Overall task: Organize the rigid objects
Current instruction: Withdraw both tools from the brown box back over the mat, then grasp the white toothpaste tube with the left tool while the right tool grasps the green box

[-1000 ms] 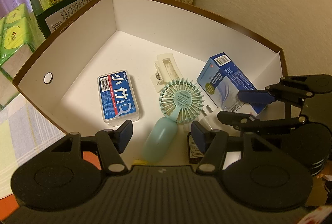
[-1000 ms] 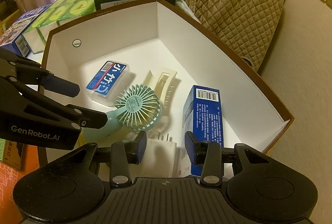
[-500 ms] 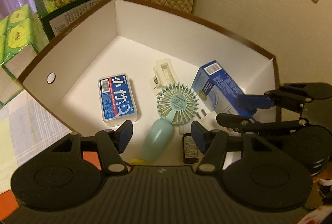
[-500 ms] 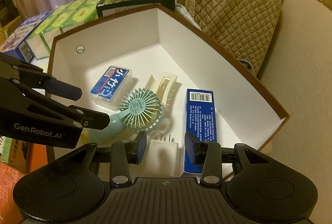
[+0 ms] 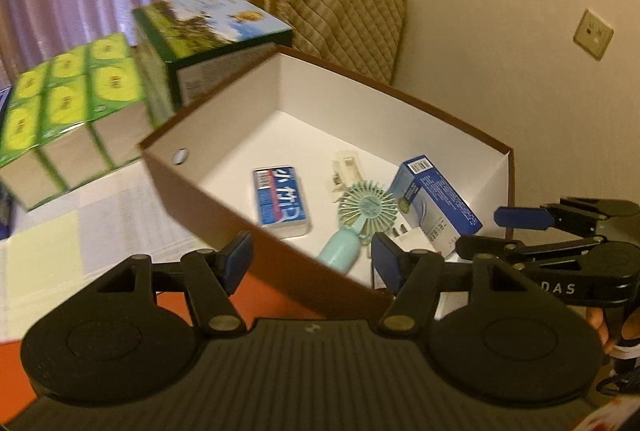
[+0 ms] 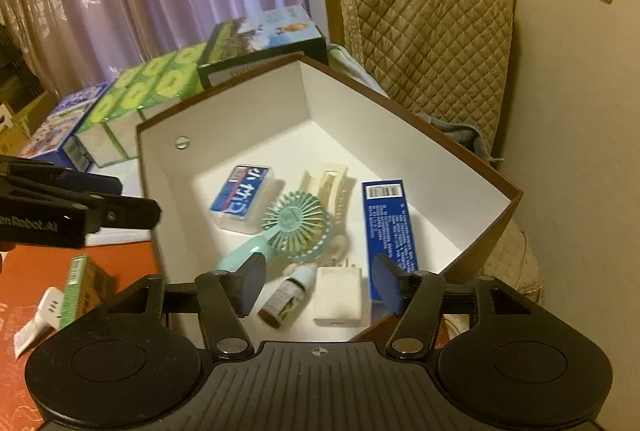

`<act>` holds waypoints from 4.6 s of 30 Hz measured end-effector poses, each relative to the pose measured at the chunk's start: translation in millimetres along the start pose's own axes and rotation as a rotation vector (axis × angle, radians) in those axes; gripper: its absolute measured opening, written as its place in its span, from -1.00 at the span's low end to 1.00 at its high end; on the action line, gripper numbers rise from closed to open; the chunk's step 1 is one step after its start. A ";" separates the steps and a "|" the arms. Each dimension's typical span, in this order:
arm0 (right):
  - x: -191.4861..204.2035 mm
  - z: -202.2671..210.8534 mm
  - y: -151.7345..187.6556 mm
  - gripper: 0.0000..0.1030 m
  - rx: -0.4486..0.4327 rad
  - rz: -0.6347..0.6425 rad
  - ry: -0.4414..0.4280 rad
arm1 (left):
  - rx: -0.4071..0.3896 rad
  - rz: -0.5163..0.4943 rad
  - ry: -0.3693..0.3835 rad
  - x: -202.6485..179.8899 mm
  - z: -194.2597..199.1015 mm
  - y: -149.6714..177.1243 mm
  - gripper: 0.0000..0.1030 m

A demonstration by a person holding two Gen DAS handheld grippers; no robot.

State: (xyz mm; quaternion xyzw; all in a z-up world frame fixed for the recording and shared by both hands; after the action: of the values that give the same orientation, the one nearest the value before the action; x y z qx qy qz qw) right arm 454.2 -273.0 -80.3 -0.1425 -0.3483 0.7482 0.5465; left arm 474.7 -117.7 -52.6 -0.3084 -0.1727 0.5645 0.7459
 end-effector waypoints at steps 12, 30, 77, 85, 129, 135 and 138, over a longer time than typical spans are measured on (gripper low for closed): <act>58.3 40.0 21.9 0.16 -0.039 0.037 -0.077 | -0.064 0.133 -0.087 54.4 82.8 56.3 0.20; 148.7 23.1 66.6 0.17 0.059 0.135 -0.198 | -0.056 0.277 -0.252 134.2 153.8 145.6 0.20; 257.8 -99.8 99.7 0.00 0.190 0.345 -0.170 | 0.157 0.043 -0.227 201.4 51.1 222.3 0.19; 259.1 -106.6 100.9 -0.44 0.200 0.341 -0.157 | 0.176 0.001 -0.196 206.8 34.7 223.2 0.19; 238.1 -110.8 87.9 -0.13 0.242 0.360 -0.131 | 0.213 0.188 -0.278 186.8 31.1 220.3 -0.42; 239.4 -120.5 86.8 -0.14 0.252 0.376 -0.132 | 0.218 0.199 -0.292 188.5 35.0 222.4 -0.42; 239.4 -125.2 87.8 -0.24 0.260 0.380 -0.129 | 0.219 0.209 -0.295 189.0 37.0 223.0 -0.42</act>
State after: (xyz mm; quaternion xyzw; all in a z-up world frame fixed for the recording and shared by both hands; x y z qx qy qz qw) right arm 378.8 -21.9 -189.5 -0.0859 -0.2503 0.8836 0.3863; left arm 345.6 109.8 -188.1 -0.1558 -0.1850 0.6931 0.6790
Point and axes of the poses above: each gripper's, at about its wrist camera, not at the fingertips, and z roughly against the way its jaws point, x to its left, y to its underside, the point moved 5 cm from there along -z, roughly the way its jaws point, and after that the axes turned 2 degrees about -y, right-handed, at the moved point
